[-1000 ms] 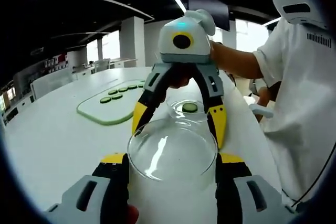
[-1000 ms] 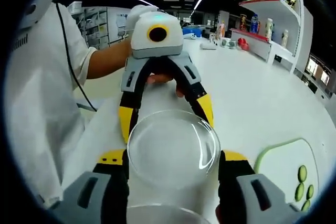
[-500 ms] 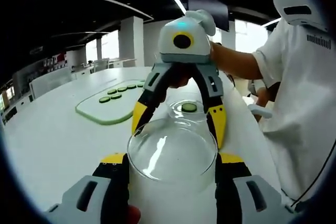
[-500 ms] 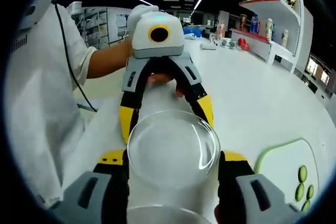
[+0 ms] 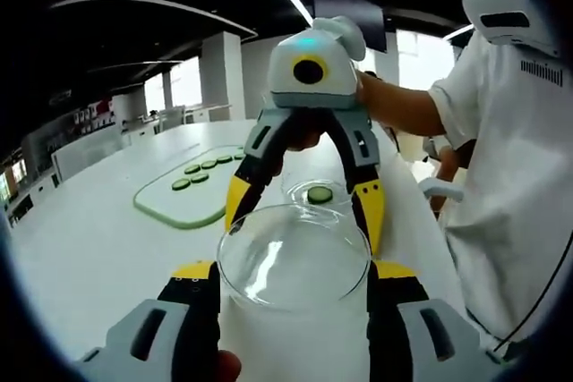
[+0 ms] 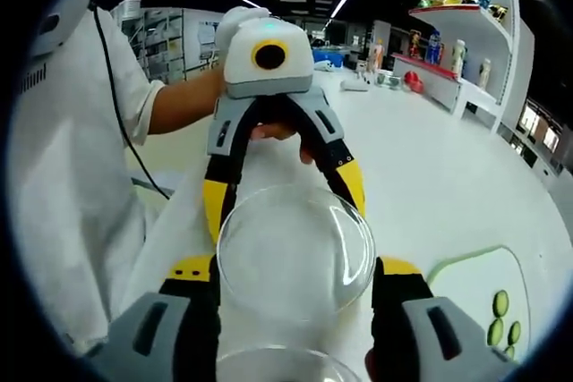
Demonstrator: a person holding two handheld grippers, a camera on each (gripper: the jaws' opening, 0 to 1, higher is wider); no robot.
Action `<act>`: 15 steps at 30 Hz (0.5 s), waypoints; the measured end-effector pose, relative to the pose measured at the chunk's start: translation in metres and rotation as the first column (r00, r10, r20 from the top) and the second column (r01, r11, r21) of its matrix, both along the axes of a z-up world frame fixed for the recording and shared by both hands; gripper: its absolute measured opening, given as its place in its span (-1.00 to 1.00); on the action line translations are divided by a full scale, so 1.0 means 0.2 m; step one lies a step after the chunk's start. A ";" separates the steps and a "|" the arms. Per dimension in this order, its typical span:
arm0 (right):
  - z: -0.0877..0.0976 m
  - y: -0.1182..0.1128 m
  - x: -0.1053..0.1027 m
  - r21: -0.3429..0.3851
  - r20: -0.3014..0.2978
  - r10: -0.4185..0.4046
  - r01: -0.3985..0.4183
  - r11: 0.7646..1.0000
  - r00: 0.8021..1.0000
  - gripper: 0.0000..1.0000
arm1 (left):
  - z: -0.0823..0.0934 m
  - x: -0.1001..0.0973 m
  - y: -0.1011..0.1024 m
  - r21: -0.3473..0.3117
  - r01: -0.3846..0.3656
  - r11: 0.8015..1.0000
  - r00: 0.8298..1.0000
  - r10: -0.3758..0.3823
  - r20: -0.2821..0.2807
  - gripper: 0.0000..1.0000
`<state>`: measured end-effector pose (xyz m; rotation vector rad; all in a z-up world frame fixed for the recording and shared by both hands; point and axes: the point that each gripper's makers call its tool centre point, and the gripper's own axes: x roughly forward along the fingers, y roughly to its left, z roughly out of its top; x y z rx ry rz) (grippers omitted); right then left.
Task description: Open the petri dish lid, add cucumber slices into the petri dish, and close the lid
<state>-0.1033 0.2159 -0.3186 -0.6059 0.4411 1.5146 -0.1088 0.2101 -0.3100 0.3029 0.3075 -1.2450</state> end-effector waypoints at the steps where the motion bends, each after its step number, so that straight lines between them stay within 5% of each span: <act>1: 0.01 -0.01 0.00 -0.001 0.005 -0.002 0.002 1.000 1.000 0.37 | 0.01 0.00 -0.01 0.002 0.002 1.000 1.000 -0.002 0.005 0.33; 15: 0.09 -0.17 -0.03 -0.006 0.035 -0.062 0.063 0.998 0.997 0.37 | 0.09 -0.02 -0.17 -0.030 0.067 0.997 0.997 -0.066 0.038 0.33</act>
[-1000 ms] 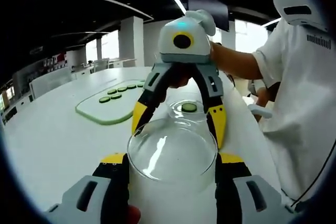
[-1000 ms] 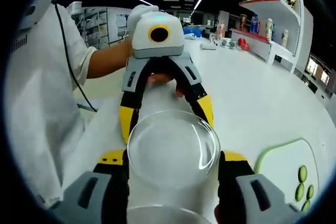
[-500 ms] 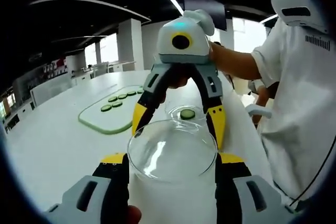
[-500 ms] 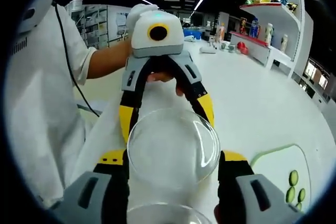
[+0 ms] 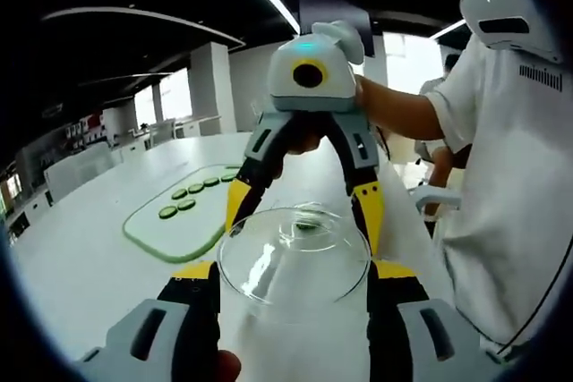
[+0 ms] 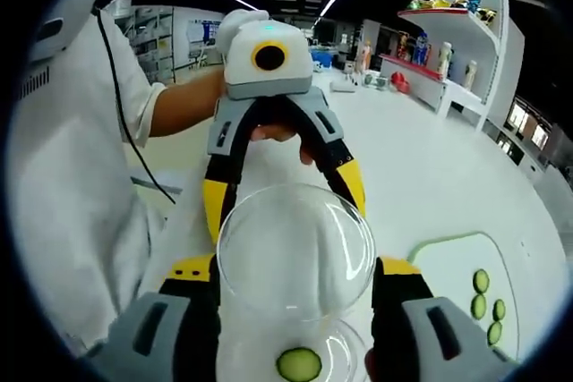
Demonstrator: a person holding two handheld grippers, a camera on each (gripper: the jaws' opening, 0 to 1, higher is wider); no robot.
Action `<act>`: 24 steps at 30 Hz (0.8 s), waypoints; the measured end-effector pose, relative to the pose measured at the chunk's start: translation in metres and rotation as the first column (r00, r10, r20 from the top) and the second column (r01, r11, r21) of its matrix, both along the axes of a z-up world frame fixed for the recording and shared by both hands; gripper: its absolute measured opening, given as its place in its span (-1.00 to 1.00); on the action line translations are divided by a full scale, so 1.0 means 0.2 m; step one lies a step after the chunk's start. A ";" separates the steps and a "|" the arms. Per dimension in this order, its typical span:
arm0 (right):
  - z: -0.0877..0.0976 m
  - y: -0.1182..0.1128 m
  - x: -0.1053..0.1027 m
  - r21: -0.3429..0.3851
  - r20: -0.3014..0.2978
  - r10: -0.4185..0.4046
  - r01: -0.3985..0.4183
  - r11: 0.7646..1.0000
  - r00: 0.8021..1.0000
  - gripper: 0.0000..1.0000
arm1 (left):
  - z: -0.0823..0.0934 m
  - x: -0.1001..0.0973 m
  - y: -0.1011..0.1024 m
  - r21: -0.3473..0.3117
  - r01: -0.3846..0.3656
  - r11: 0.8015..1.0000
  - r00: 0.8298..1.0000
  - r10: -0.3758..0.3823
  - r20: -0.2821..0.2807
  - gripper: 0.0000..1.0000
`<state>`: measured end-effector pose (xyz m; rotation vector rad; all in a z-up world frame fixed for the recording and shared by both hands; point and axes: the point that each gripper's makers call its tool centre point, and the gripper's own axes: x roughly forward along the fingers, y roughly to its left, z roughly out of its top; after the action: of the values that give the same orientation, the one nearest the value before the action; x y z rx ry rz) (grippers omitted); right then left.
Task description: Open the petri dish lid, add cucumber slices into the petri dish, and close the lid
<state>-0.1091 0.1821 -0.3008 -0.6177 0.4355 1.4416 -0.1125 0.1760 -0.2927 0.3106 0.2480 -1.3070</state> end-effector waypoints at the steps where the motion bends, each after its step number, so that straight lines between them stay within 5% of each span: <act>1: 0.00 -0.01 0.00 -0.002 0.002 -0.005 0.005 1.000 1.000 0.37 | 0.00 0.00 -0.01 0.000 0.003 1.000 1.000 -0.003 0.001 0.33; 24: -0.01 -0.34 0.00 -0.041 0.026 -0.108 0.109 0.993 0.994 0.37 | -0.01 -0.02 -0.32 0.020 0.107 0.994 0.994 -0.107 0.007 0.33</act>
<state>-0.1099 0.1148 -0.3020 -0.6353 0.4752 1.3237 -0.1158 0.1110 -0.2956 0.3500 0.2403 -1.4096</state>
